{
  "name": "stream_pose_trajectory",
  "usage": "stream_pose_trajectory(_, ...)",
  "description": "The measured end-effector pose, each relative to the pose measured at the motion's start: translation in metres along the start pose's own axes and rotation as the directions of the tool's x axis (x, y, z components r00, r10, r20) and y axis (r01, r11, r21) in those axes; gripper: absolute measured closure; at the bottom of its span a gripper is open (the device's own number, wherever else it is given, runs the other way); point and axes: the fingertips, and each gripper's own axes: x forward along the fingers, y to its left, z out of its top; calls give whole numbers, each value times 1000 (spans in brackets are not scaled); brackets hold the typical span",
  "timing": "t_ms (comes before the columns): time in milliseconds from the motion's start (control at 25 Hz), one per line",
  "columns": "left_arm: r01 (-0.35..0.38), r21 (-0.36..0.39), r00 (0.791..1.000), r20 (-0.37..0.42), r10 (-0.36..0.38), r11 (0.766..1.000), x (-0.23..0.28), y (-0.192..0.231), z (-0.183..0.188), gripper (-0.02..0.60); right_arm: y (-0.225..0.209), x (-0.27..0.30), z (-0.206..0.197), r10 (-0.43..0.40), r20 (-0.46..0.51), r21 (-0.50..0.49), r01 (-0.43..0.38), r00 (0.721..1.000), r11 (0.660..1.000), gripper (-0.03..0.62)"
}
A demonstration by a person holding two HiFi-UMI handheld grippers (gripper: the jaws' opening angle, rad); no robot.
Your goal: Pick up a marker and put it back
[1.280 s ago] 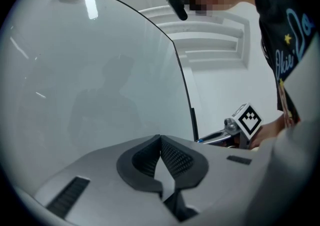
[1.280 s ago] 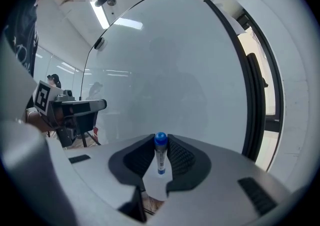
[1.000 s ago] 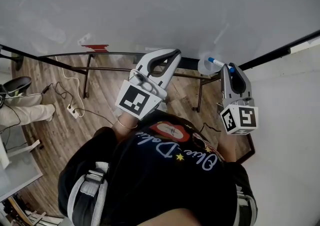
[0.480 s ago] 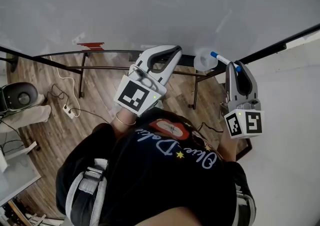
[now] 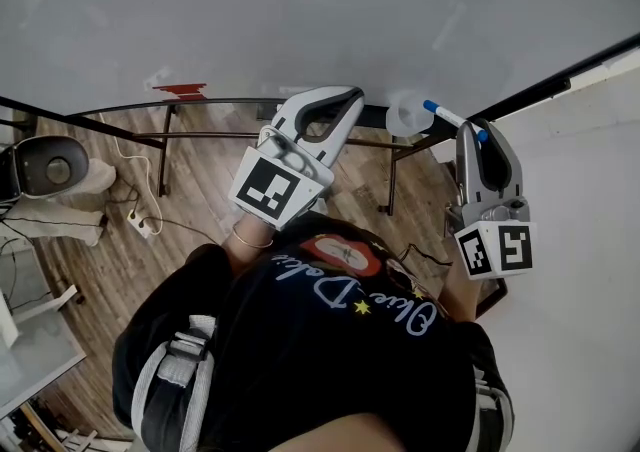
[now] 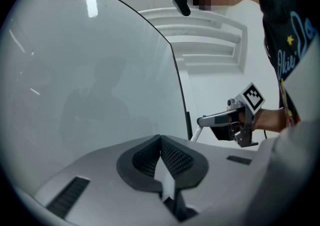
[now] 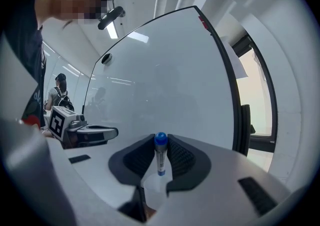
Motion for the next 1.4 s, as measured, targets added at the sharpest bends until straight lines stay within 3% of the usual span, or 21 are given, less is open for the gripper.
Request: stream_pose_trajectory(1400,-18,12,1000,-12,18,1000,-3,3,0,578,-1,3,-4,8,-4,5,-8,1000,1000,520)
